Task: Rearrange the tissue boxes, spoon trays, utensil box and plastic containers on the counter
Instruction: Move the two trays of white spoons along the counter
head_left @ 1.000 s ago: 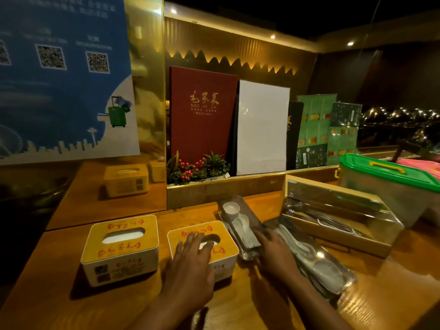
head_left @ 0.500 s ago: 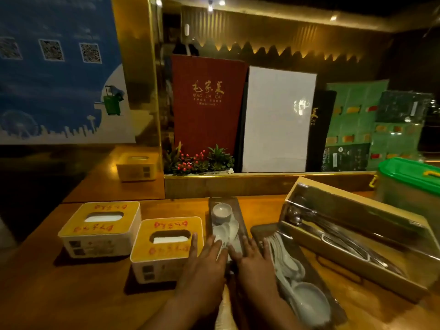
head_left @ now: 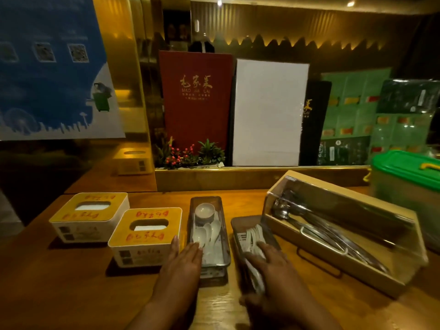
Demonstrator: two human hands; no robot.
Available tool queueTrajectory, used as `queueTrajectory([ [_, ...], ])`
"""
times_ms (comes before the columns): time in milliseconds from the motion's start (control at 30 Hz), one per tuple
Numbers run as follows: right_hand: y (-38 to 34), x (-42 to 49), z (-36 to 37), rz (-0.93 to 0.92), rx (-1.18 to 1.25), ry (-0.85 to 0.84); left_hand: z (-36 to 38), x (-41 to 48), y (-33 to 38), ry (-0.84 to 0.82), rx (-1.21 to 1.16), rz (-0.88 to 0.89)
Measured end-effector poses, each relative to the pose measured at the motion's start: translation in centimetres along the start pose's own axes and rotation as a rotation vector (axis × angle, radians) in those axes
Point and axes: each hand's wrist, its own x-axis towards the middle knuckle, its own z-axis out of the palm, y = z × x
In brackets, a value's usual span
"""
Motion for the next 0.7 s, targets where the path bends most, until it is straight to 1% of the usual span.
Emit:
queueTrajectory([
  [67,2.5,-2.3,-0.9,0.05,-0.021,-0.079,0.2,-0.1,0.1,0.022,0.024,0.002],
  [100,3.6,-3.0,-0.3,0.074,0.035,-0.096,0.1,-0.1,0.2,0.022,0.026,-0.007],
  [133,4.3,-3.7,0.3,0.103,0.155,-0.081,0.2,-0.2,0.4,0.032,0.03,-0.016],
  [167,4.9,-4.5,1.2,0.129,0.319,0.011,0.2,-0.4,0.7,0.035,0.019,-0.026],
  [200,5.8,-5.6,2.6,0.059,0.414,0.077,-0.1,-0.7,1.4,0.044,-0.002,-0.022],
  [233,6.1,-5.8,3.9,0.05,0.401,0.086,-0.6,-1.1,2.2,0.062,-0.033,-0.012],
  [300,6.0,-4.9,5.5,0.104,0.401,0.072,-1.6,-1.9,4.0,0.116,-0.148,0.061],
  [333,6.0,-4.4,5.5,0.122,0.356,0.116,-1.9,-2.2,4.9,0.138,-0.229,0.111],
  [367,5.6,-4.2,5.3,0.149,0.34,0.147,-2.2,-2.5,5.8,0.127,-0.289,0.149],
  [400,4.8,-3.7,4.8,0.131,0.367,0.145,-2.4,-2.6,6.7,0.1,-0.314,0.181],
  [433,4.0,-3.4,4.4,0.11,0.386,0.097,-2.3,-2.6,7.5,0.07,-0.322,0.211],
  [467,3.5,-3.0,3.9,0.105,0.356,0.122,-2.0,-2.6,8.2,0.044,-0.317,0.231],
  [500,3.3,-2.7,3.5,0.104,0.283,0.092,-1.5,-2.3,8.8,0.017,-0.299,0.24],
  [567,3.2,-1.6,3.4,0.101,0.214,0.098,-0.7,-1.6,9.7,-0.009,-0.219,0.238],
  [633,3.3,-0.1,3.8,0.1,0.225,0.111,0.2,-0.8,10.2,-0.029,-0.12,0.214],
  [700,3.0,0.9,3.7,0.081,0.309,0.091,0.3,-0.1,10.6,-0.061,-0.026,0.181],
])
